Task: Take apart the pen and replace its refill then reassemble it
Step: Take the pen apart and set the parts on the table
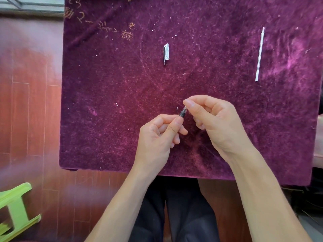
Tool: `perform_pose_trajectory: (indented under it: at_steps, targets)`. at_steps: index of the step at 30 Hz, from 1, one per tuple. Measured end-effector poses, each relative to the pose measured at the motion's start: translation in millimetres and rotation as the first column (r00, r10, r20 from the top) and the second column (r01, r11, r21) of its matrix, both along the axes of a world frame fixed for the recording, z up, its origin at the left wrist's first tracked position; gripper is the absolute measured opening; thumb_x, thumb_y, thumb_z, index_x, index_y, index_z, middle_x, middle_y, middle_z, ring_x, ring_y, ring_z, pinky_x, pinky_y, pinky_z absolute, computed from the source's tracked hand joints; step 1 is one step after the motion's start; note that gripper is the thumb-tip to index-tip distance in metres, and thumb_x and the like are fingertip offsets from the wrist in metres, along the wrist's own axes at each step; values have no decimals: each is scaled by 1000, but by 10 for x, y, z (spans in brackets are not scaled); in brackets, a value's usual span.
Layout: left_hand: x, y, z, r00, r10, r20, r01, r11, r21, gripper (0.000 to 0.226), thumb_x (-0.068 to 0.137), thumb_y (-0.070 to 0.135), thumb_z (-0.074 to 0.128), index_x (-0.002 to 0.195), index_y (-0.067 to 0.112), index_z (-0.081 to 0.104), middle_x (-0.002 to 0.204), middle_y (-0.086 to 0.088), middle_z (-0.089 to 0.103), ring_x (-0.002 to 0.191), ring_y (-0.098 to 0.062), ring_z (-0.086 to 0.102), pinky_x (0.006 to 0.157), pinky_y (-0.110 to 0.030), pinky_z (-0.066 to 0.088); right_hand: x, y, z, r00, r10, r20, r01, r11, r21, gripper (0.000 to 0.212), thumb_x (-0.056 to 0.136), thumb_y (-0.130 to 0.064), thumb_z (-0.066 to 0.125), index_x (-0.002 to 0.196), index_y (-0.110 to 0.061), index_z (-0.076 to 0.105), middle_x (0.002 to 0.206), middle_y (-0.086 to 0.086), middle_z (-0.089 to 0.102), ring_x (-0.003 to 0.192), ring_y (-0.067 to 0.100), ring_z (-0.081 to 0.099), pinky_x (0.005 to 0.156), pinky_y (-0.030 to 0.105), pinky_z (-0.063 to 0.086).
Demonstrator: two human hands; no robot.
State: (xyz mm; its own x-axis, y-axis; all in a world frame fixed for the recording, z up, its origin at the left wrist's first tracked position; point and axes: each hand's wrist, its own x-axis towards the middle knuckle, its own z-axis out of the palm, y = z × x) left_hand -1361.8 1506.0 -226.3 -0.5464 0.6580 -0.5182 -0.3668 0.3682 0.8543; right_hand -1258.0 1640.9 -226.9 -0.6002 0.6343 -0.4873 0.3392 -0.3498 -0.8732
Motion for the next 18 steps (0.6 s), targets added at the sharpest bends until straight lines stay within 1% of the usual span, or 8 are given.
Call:
perform_pose_trajectory:
  at_steps: [3, 5, 7, 9, 13, 18]
  targets:
    - [3, -1, 2, 1000, 1, 6, -1, 1000, 4, 14, 100, 23, 65, 98, 14, 75, 77, -1, 76, 59, -6, 60, 54, -18, 49, 25, 5, 7, 1000, 16, -3, -16, 1000, -24, 15, 103, -31, 70, 105, -25, 83, 75, -20, 68, 63, -3, 53, 61, 11, 47]
    - [4, -2, 7, 1000, 5, 9, -5, 1000, 8, 14, 100, 22, 65, 98, 13, 75, 76, -1, 76, 59, -6, 60, 54, -18, 49, 35, 7, 14, 1000, 2, -8, -3, 999, -39, 17, 102, -36, 69, 109, -28, 83, 76, -19, 67, 63, -1, 50, 61, 12, 46]
    - [2, -4, 9, 1000, 2, 8, -3, 1000, 10, 15, 100, 22, 65, 99, 12, 75, 77, -1, 76, 59, -6, 60, 54, -18, 49, 36, 10, 22, 1000, -14, -16, 13, 999, -47, 18, 99, -39, 73, 108, -26, 82, 75, -21, 69, 63, -4, 58, 62, 10, 49]
    - [0, -6, 11, 1000, -8, 0, 8, 1000, 9, 15, 100, 23, 65, 99, 13, 75, 77, -1, 77, 60, -7, 61, 55, -19, 50, 34, 16, 18, 1000, -6, -21, 5, 999, -37, 15, 97, -35, 77, 103, -22, 82, 71, -23, 70, 65, -7, 64, 63, 8, 50]
    - [-4, -7, 12, 1000, -21, 2, 21, 1000, 10, 15, 101, 24, 64, 99, 14, 75, 78, -1, 77, 60, -6, 61, 55, -20, 50, 38, 30, 13, 1000, 26, -15, -26, 1000, -9, 8, 99, -28, 76, 99, -21, 81, 69, -26, 69, 65, -8, 64, 64, 7, 50]
    - [-12, -18, 1, 1000, -29, -7, 29, 999, 22, 16, 101, 25, 63, 98, 15, 76, 78, -1, 77, 61, -6, 62, 55, -19, 51, 40, 51, 24, 999, 43, -11, -43, 999, -26, 13, 103, -29, 71, 106, -23, 82, 74, -22, 67, 65, 1, 49, 60, 13, 46]
